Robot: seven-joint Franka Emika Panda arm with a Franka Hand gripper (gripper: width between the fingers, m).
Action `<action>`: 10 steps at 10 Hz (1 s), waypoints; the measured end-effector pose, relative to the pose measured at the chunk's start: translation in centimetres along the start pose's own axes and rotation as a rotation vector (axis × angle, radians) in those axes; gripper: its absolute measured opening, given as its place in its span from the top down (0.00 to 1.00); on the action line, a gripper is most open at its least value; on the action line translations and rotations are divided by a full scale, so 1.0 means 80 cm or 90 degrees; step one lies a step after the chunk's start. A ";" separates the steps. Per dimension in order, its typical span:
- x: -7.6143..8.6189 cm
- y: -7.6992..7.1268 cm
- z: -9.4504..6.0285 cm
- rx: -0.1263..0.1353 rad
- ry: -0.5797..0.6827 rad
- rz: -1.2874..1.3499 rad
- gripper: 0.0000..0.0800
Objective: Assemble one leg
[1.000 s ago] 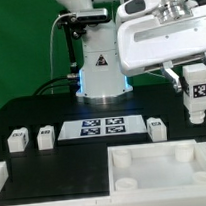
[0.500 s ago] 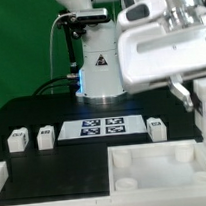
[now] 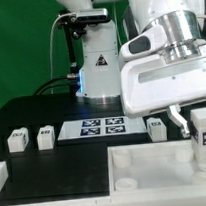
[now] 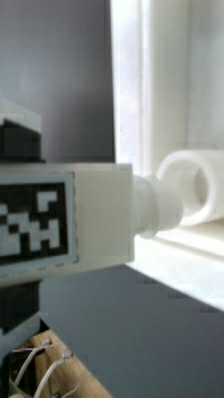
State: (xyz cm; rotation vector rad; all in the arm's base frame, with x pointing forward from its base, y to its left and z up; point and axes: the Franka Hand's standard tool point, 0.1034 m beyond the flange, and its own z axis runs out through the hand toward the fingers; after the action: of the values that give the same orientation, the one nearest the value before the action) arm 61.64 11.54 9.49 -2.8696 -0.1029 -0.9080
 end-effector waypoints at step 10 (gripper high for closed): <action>-0.022 0.006 0.023 -0.001 -0.017 0.007 0.64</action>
Offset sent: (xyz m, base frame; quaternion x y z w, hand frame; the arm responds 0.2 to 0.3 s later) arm 0.0067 -0.0060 -0.0082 -0.0029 0.0093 -0.0038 0.9999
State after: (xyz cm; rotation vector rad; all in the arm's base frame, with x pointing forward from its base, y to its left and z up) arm 61.31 11.26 6.93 -2.8819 -0.0900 -0.8688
